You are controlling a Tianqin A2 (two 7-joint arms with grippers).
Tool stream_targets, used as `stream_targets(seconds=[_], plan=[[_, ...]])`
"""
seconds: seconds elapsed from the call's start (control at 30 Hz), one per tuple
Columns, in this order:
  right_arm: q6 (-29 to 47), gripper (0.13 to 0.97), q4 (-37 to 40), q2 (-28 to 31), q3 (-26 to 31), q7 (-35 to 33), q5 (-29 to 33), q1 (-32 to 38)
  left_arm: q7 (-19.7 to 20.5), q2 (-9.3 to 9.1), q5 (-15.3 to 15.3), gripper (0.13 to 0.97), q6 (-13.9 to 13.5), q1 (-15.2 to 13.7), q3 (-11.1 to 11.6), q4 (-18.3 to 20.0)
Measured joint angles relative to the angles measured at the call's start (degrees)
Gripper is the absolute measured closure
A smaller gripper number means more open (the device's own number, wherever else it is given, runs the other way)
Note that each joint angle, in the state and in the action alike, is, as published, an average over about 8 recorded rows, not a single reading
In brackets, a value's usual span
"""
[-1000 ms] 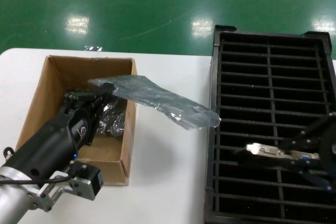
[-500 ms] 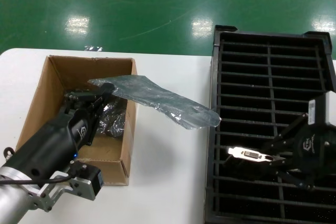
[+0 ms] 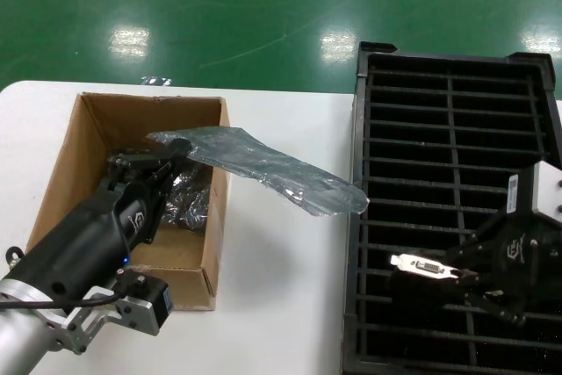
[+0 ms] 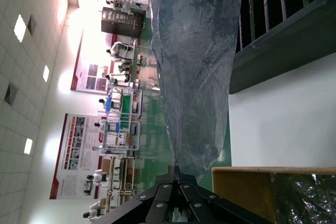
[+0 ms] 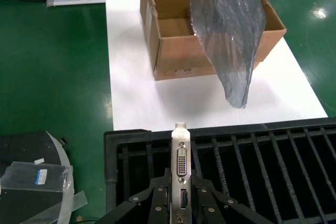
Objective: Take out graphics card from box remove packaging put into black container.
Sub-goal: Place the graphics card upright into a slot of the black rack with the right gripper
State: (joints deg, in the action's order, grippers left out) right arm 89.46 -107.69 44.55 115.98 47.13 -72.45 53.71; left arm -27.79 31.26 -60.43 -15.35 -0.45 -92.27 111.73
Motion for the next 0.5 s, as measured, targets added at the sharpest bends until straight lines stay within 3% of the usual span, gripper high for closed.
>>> stream_targets(seconds=[0.5], plan=[[-0.1,0.902,1.9,-1.1,-0.5,-2.4,1.5,-0.9,0.0,0.00,0.0,0.959,0.0,0.0,0.0,0.0]])
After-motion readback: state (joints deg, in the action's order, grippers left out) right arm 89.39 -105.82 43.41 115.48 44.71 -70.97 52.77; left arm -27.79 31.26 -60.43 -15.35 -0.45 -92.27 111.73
